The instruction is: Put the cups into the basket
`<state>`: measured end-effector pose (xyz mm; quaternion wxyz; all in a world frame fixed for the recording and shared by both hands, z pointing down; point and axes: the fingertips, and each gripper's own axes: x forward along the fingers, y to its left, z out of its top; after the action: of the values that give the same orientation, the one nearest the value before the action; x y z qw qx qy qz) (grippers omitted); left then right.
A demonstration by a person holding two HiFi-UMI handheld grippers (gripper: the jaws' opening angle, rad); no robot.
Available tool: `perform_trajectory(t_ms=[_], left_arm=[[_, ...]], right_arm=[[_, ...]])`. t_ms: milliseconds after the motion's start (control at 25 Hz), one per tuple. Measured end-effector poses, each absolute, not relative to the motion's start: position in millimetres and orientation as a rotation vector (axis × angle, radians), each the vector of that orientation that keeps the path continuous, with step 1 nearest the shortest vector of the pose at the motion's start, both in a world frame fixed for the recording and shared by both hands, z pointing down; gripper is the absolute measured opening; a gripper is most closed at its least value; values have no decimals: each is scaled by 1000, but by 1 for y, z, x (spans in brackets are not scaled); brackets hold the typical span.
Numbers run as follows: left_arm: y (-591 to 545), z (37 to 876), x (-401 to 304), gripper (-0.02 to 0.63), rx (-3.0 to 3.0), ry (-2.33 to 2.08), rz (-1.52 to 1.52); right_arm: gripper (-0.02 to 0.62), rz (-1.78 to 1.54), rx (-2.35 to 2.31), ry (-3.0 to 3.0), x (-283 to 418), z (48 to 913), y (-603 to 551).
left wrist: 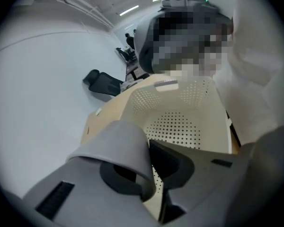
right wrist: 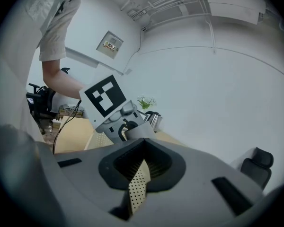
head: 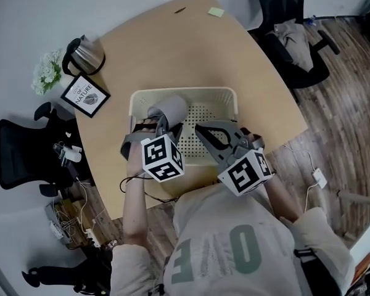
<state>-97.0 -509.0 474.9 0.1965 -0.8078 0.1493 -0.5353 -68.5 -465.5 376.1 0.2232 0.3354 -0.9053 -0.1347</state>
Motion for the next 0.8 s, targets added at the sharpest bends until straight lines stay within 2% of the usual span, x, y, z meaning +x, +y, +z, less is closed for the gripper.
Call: perform_trajectory(t_ms=[440,800], left_arm=[[-481,569,-120,61,-2054,-177,-1873],[-472,612,-125,61,-1777,-484,-2001]], right_arm=[[-2,-309,990,-2463,-59,389,-458],[-2,-221,1087,-2438,-38,403,-458]])
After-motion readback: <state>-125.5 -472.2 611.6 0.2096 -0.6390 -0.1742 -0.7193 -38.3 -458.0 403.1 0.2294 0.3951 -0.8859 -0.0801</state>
